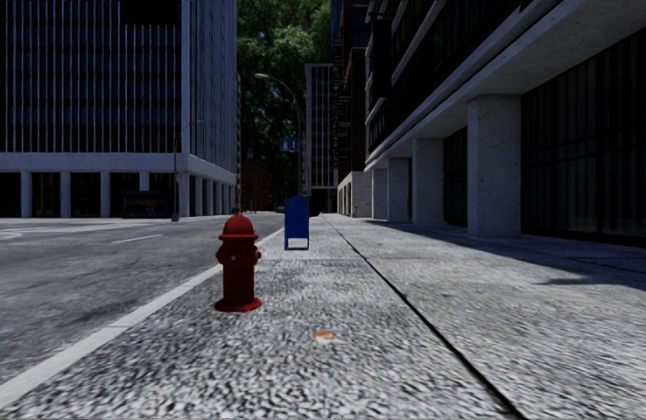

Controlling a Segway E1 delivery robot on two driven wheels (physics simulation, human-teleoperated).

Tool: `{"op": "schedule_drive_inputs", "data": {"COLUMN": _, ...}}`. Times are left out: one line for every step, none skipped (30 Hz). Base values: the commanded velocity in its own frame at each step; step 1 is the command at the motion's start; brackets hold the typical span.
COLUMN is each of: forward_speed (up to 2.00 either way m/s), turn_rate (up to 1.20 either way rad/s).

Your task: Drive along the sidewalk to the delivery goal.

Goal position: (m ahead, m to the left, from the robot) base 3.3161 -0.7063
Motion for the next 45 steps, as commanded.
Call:
{"op": "schedule_drive_inputs", "data": {"forward_speed": 2.00, "turn_rate": 0.00}}
{"op": "schedule_drive_inputs", "data": {"forward_speed": 2.00, "turn_rate": 0.00}}
{"op": "schedule_drive_inputs", "data": {"forward_speed": 2.00, "turn_rate": 0.00}}
{"op": "schedule_drive_inputs", "data": {"forward_speed": 2.00, "turn_rate": 0.00}}
{"op": "schedule_drive_inputs", "data": {"forward_speed": 2.00, "turn_rate": 0.00}}
{"op": "schedule_drive_inputs", "data": {"forward_speed": 2.00, "turn_rate": 0.00}}
{"op": "schedule_drive_inputs", "data": {"forward_speed": 2.00, "turn_rate": 0.00}}
{"op": "schedule_drive_inputs", "data": {"forward_speed": 2.00, "turn_rate": 0.00}}
{"op": "schedule_drive_inputs", "data": {"forward_speed": 2.00, "turn_rate": 0.00}}
{"op": "schedule_drive_inputs", "data": {"forward_speed": 2.00, "turn_rate": 0.00}}
{"op": "schedule_drive_inputs", "data": {"forward_speed": 2.00, "turn_rate": 0.00}}
{"op": "schedule_drive_inputs", "data": {"forward_speed": 2.00, "turn_rate": 0.00}}
{"op": "schedule_drive_inputs", "data": {"forward_speed": 2.00, "turn_rate": 0.00}}
{"op": "schedule_drive_inputs", "data": {"forward_speed": 2.00, "turn_rate": 0.00}}
{"op": "schedule_drive_inputs", "data": {"forward_speed": 2.00, "turn_rate": 0.00}}
{"op": "schedule_drive_inputs", "data": {"forward_speed": 2.00, "turn_rate": 0.00}}
{"op": "schedule_drive_inputs", "data": {"forward_speed": 2.00, "turn_rate": 0.00}}
{"op": "schedule_drive_inputs", "data": {"forward_speed": 2.00, "turn_rate": 0.00}}
{"op": "schedule_drive_inputs", "data": {"forward_speed": 2.00, "turn_rate": 0.00}}
{"op": "schedule_drive_inputs", "data": {"forward_speed": 2.00, "turn_rate": 0.00}}
{"op": "schedule_drive_inputs", "data": {"forward_speed": 2.00, "turn_rate": 0.00}}
{"op": "schedule_drive_inputs", "data": {"forward_speed": 2.00, "turn_rate": 0.00}}
{"op": "schedule_drive_inputs", "data": {"forward_speed": 2.00, "turn_rate": 0.00}}
{"op": "schedule_drive_inputs", "data": {"forward_speed": 2.00, "turn_rate": 0.00}}
{"op": "schedule_drive_inputs", "data": {"forward_speed": 2.00, "turn_rate": 0.00}}
{"op": "schedule_drive_inputs", "data": {"forward_speed": 2.00, "turn_rate": 0.00}}
{"op": "schedule_drive_inputs", "data": {"forward_speed": 2.00, "turn_rate": 0.00}}
{"op": "schedule_drive_inputs", "data": {"forward_speed": 2.00, "turn_rate": 0.00}}
{"op": "schedule_drive_inputs", "data": {"forward_speed": 2.00, "turn_rate": 0.00}}
{"op": "schedule_drive_inputs", "data": {"forward_speed": 2.00, "turn_rate": 0.00}}
{"op": "schedule_drive_inputs", "data": {"forward_speed": 2.00, "turn_rate": 0.00}}
{"op": "schedule_drive_inputs", "data": {"forward_speed": 2.00, "turn_rate": 0.00}}
{"op": "schedule_drive_inputs", "data": {"forward_speed": 1.92, "turn_rate": 0.00}}
{"op": "schedule_drive_inputs", "data": {"forward_speed": 1.92, "turn_rate": 0.00}}
{"op": "schedule_drive_inputs", "data": {"forward_speed": 1.72, "turn_rate": 0.00}}
{"op": "schedule_drive_inputs", "data": {"forward_speed": 1.54, "turn_rate": 0.00}}
{"op": "schedule_drive_inputs", "data": {"forward_speed": 1.48, "turn_rate": 0.00}}
{"op": "schedule_drive_inputs", "data": {"forward_speed": 1.45, "turn_rate": 0.00}}
{"op": "schedule_drive_inputs", "data": {"forward_speed": 1.35, "turn_rate": 0.00}}
{"op": "schedule_drive_inputs", "data": {"forward_speed": 1.35, "turn_rate": 0.00}}
{"op": "schedule_drive_inputs", "data": {"forward_speed": 1.25, "turn_rate": 0.00}}
{"op": "schedule_drive_inputs", "data": {"forward_speed": 1.04, "turn_rate": 0.00}}
{"op": "schedule_drive_inputs", "data": {"forward_speed": 0.83, "turn_rate": 0.00}}
{"op": "schedule_drive_inputs", "data": {"forward_speed": 0.54, "turn_rate": 0.00}}
{"op": "schedule_drive_inputs", "data": {"forward_speed": 0.54, "turn_rate": 0.00}}
